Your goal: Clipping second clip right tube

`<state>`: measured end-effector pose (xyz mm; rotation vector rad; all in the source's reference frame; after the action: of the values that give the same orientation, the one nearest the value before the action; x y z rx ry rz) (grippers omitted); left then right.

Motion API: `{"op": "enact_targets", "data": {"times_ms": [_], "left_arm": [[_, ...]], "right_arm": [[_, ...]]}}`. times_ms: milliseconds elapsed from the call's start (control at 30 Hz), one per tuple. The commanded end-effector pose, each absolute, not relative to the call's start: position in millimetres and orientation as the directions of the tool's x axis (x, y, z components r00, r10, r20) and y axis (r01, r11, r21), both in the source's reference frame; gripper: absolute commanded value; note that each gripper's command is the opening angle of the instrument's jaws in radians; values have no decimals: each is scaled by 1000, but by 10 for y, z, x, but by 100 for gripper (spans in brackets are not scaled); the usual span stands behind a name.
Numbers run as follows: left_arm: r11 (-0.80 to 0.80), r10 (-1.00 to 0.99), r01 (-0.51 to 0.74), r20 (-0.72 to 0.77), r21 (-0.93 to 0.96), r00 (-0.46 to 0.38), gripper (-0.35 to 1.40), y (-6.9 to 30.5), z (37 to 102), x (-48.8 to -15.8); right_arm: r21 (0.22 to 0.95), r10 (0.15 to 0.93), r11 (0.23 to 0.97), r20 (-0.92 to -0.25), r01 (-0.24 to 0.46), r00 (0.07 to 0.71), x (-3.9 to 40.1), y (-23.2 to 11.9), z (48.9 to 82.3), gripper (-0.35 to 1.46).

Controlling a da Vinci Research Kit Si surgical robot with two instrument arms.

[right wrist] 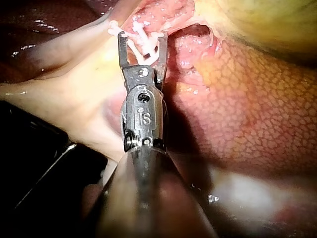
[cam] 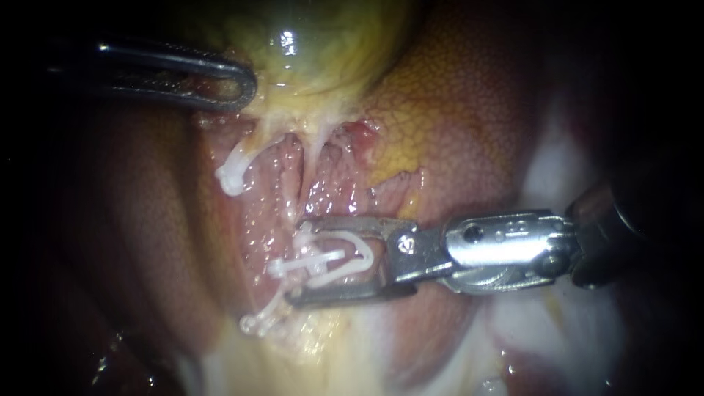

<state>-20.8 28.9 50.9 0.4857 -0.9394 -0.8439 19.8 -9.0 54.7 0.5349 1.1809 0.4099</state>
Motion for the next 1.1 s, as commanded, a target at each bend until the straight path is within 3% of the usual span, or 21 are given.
{"op": "enact_targets", "data": {"times_ms": [33, 400, 667, 1100], "left_arm": [[594, -804, 414, 502, 690, 317, -35, 289, 509, -208], [594, -804, 414, 502, 690, 317, -35, 289, 509, -208], [594, -804, 414, 502, 690, 317, -35, 289, 509, -207], [594, -805, 414, 502, 690, 317, -35, 290, 509, -208]], "right_arm": [[592, 565, 806, -756, -24, 332, 198, -91, 547, 48], [601, 572, 799, -751, -16, 331, 182, -86, 521, 48], [607, 581, 794, -743, -32, 331, 147, -68, 500, 48], [654, 635, 754, -700, -61, 327, 135, -58, 521, 47]]}}
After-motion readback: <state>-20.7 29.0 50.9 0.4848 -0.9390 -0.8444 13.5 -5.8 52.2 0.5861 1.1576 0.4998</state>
